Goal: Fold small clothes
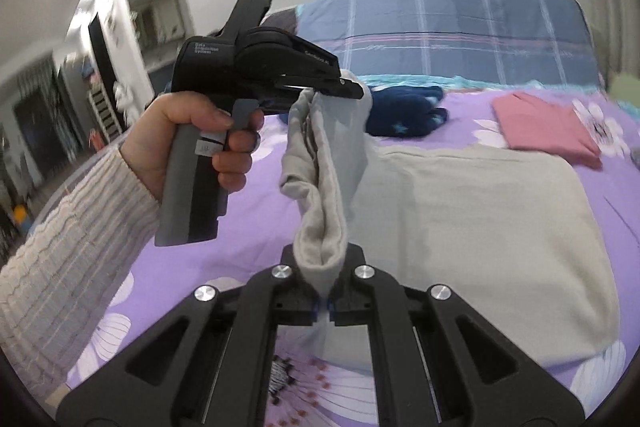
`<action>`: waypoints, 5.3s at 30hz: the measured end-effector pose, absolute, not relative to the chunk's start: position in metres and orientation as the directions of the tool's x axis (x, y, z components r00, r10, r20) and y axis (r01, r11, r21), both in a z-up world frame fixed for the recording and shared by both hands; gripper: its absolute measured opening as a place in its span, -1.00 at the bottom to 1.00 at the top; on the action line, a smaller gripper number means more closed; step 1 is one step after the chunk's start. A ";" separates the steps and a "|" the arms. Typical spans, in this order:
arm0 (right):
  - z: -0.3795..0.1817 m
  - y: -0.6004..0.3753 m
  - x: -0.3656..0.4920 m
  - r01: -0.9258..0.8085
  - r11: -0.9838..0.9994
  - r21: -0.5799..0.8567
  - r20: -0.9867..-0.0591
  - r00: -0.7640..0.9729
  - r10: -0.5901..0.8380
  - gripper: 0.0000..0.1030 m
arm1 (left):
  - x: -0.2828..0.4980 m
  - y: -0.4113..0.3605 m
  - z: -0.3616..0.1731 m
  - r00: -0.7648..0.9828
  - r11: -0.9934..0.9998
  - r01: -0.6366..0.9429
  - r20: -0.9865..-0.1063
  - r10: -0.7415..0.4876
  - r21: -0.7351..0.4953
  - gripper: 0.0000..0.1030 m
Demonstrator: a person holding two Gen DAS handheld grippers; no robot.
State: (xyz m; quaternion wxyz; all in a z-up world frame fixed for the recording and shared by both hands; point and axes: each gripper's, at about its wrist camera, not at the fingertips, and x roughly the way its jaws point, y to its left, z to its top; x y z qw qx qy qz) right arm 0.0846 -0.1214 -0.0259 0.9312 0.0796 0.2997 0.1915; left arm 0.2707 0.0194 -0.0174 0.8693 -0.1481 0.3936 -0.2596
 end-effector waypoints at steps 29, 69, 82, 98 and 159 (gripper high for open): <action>-0.109 -0.339 0.046 0.011 0.816 0.578 -0.528 0.767 0.364 -0.94 | 0.276 -0.276 -0.087 0.401 0.846 0.520 -0.841 -0.362 -0.116 -0.72; -0.108 -0.363 0.051 0.124 0.752 0.648 -0.584 0.714 0.386 -0.94 | 0.072 -0.080 -0.128 0.623 0.955 0.285 -0.773 -0.117 0.085 0.55; -0.107 -0.359 0.041 0.125 0.810 0.574 -0.629 0.700 0.338 -0.86 | 0.061 -0.075 -0.129 0.627 0.955 0.284 -0.770 -0.115 0.089 0.55; -0.117 -0.395 0.030 0.128 0.720 0.682 -0.577 0.698 0.424 -0.05 | 0.044 -0.061 -0.121 0.538 0.906 0.400 -0.766 -0.352 -0.135 0.55; -0.086 -0.351 0.201 -0.116 0.922 0.369 -0.697 0.622 0.357 -0.90 | 0.197 -0.062 -0.107 0.520 0.859 0.344 -0.684 -0.511 -0.381 -0.80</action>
